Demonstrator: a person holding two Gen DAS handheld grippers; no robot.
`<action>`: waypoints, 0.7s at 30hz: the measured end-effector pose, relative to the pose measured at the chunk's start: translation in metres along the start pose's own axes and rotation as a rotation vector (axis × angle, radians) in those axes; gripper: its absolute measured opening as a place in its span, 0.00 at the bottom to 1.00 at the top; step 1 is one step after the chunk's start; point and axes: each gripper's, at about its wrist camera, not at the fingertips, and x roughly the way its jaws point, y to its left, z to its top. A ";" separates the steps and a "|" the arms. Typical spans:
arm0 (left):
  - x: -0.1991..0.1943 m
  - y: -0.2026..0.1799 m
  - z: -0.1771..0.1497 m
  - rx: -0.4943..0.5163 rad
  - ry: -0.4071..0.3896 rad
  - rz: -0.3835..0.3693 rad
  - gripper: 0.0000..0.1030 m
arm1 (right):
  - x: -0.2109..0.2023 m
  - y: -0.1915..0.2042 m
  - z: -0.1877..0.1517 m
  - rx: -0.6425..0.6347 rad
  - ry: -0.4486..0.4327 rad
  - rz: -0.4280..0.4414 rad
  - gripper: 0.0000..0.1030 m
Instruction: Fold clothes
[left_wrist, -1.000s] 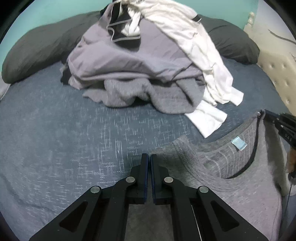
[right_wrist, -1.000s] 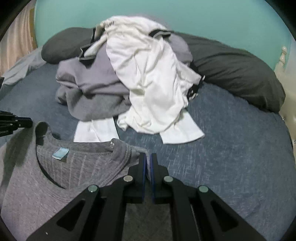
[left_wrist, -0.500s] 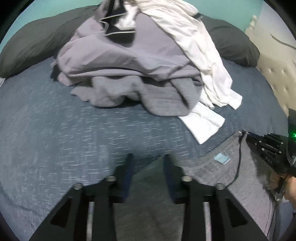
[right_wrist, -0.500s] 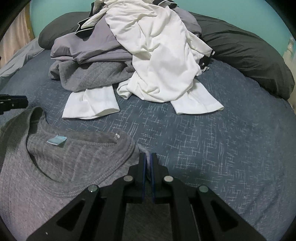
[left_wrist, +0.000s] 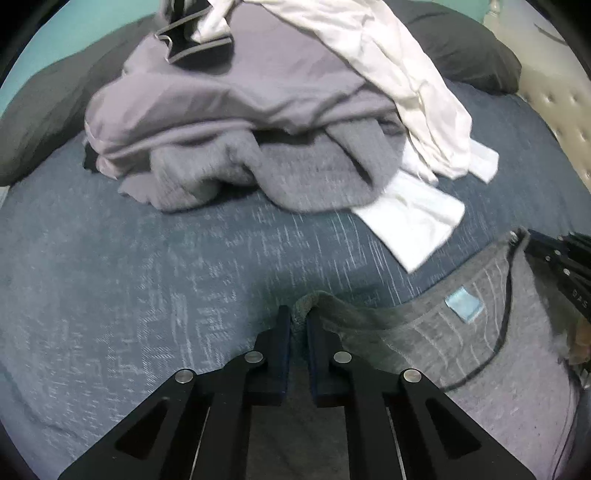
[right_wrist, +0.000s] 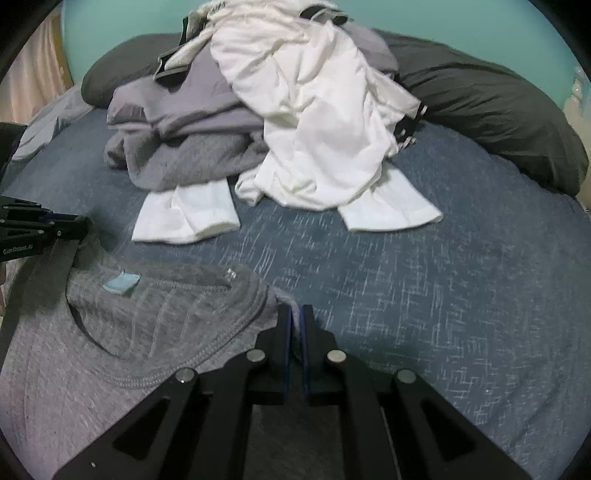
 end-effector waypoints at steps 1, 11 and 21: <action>-0.001 0.000 0.002 0.000 -0.009 0.012 0.07 | -0.002 0.000 0.001 0.001 -0.014 -0.005 0.04; 0.010 0.002 0.017 -0.046 0.003 0.060 0.07 | 0.003 0.003 0.001 0.004 -0.037 -0.032 0.04; -0.011 0.027 0.011 -0.143 -0.009 -0.072 0.19 | -0.007 -0.010 -0.013 0.132 -0.018 0.078 0.17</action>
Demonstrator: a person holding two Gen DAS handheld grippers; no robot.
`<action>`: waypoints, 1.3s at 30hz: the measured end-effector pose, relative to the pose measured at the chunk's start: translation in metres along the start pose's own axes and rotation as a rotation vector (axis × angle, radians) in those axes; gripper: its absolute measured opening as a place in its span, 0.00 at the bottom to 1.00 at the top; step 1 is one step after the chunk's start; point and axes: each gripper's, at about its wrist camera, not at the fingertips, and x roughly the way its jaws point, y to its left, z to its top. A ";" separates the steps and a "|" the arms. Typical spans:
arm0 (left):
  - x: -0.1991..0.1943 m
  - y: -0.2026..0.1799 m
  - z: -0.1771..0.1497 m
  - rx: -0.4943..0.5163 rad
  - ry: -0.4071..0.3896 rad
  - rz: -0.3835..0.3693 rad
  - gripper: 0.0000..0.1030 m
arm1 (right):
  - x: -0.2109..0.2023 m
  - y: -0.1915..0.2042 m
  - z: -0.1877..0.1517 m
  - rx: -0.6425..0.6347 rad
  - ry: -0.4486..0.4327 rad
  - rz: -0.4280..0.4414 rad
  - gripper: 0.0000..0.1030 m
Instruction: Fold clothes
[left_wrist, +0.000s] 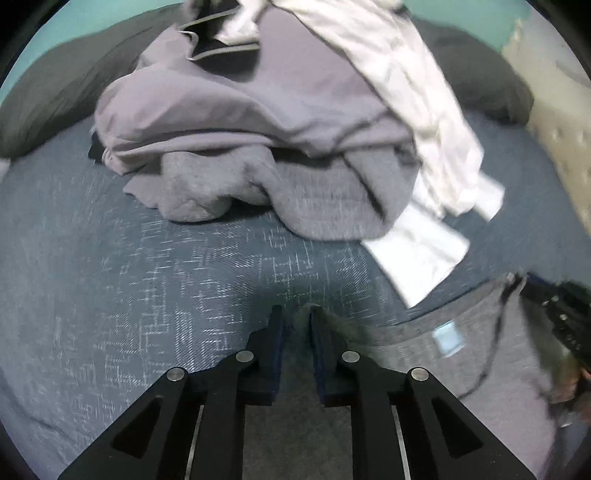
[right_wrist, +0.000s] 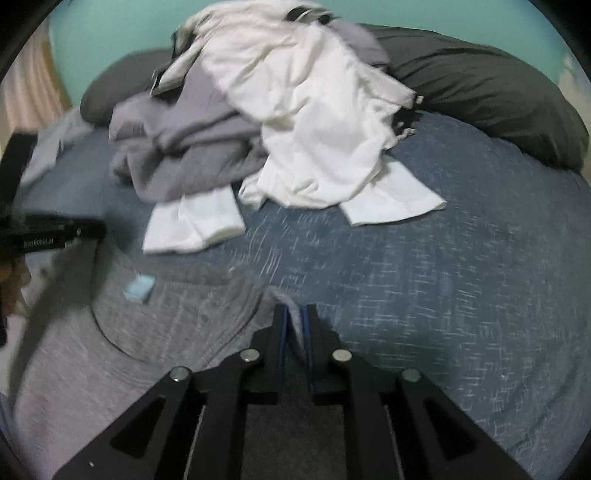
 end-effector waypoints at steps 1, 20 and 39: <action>-0.008 0.004 0.000 -0.010 -0.004 -0.003 0.22 | -0.007 -0.005 0.000 0.037 -0.018 0.002 0.22; -0.168 0.107 -0.139 -0.082 0.042 -0.027 0.43 | -0.152 0.012 -0.086 0.175 -0.050 0.165 0.30; -0.206 0.074 -0.348 -0.085 0.229 -0.171 0.43 | -0.238 0.045 -0.239 0.233 0.135 0.126 0.30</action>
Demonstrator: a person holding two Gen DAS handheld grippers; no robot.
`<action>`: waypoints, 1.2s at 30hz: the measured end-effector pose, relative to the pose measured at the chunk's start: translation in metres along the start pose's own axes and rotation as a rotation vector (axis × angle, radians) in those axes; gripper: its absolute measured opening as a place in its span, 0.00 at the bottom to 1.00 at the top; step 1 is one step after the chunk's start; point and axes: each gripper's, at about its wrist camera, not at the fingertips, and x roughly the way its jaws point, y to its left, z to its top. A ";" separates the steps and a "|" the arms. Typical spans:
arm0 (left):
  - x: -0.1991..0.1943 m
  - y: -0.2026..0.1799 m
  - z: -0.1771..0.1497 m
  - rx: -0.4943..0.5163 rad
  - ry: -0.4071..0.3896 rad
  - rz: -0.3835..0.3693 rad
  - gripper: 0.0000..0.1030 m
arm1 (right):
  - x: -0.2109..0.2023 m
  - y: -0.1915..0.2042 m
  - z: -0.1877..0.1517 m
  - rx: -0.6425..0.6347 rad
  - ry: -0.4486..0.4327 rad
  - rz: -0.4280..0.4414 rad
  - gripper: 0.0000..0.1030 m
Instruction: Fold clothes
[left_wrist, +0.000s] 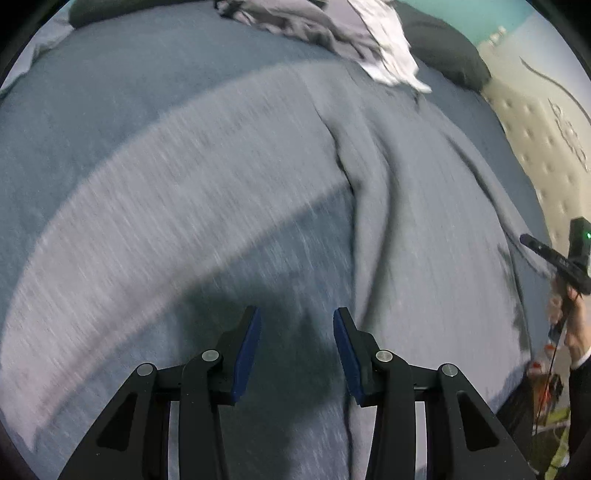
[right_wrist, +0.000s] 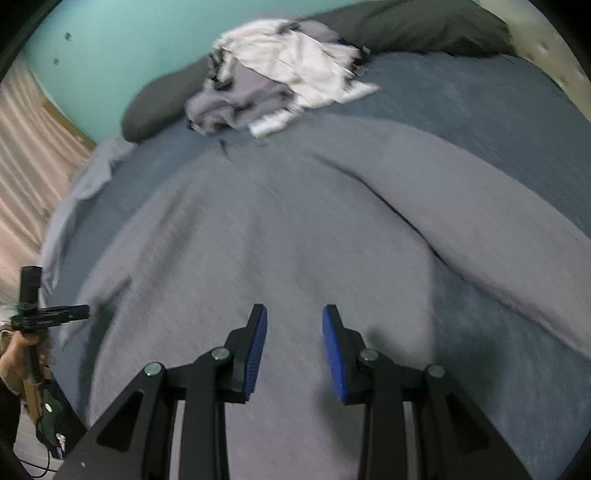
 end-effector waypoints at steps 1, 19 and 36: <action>0.002 -0.005 -0.007 0.013 0.016 -0.002 0.43 | -0.005 -0.009 -0.009 0.013 0.026 -0.030 0.30; 0.001 -0.041 -0.091 0.035 0.129 -0.061 0.49 | -0.052 -0.064 -0.128 0.089 0.288 -0.021 0.31; 0.016 -0.053 -0.126 0.060 0.167 -0.055 0.37 | -0.056 -0.066 -0.162 0.076 0.327 0.028 0.07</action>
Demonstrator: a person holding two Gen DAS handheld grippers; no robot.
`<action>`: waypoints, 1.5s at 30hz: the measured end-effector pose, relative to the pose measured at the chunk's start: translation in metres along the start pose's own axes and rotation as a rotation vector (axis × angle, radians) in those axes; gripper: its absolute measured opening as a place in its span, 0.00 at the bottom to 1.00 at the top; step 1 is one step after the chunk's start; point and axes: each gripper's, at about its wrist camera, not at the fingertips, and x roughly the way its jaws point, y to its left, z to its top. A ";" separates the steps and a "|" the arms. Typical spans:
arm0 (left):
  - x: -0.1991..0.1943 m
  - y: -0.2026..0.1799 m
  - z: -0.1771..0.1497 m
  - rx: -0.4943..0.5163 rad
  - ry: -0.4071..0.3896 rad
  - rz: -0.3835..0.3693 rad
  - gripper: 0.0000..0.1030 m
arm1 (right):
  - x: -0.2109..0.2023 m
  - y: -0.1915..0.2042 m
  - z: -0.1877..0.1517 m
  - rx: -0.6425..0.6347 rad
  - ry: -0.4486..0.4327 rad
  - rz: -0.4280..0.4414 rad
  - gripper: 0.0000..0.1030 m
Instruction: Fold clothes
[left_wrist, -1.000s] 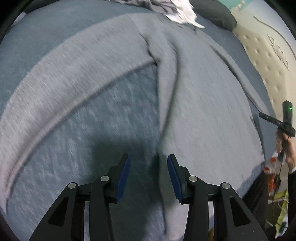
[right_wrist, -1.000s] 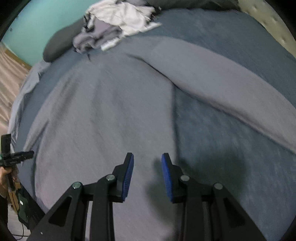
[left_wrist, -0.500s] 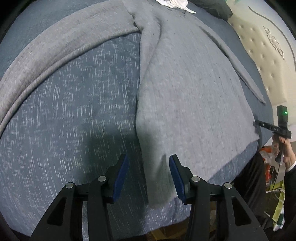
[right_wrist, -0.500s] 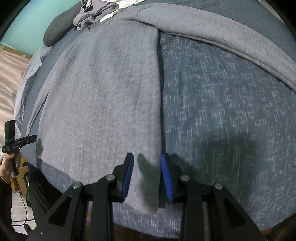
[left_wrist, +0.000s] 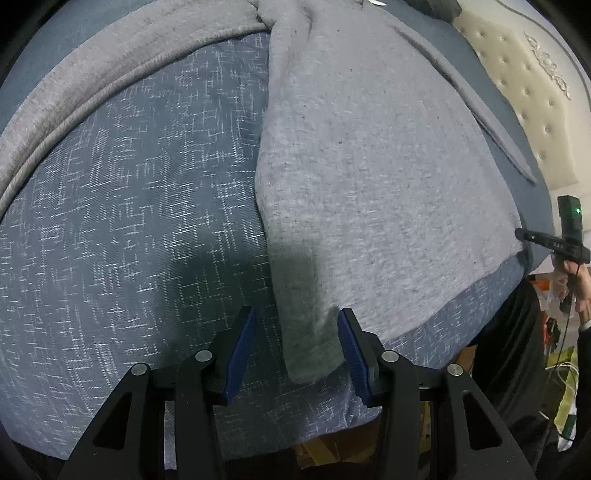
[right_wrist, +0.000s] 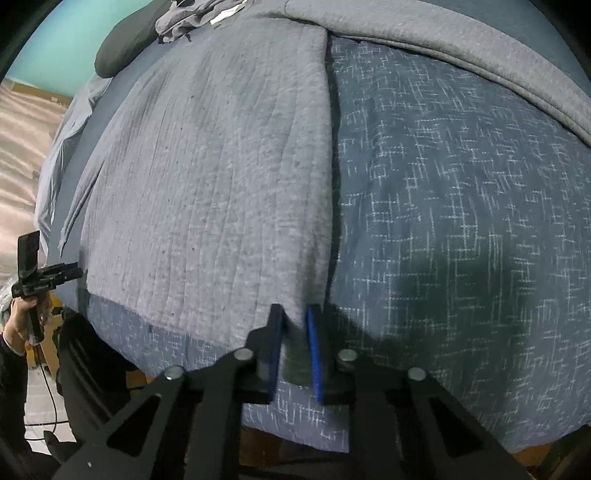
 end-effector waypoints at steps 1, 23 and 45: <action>0.001 0.000 -0.001 0.004 -0.001 -0.002 0.27 | -0.002 0.001 -0.001 -0.003 -0.009 0.003 0.06; -0.028 -0.036 -0.040 0.087 -0.043 0.011 0.03 | -0.052 0.002 -0.014 -0.132 -0.101 -0.037 0.02; 0.012 -0.018 -0.051 0.027 0.037 0.051 0.07 | -0.014 -0.005 -0.036 -0.129 -0.065 -0.040 0.02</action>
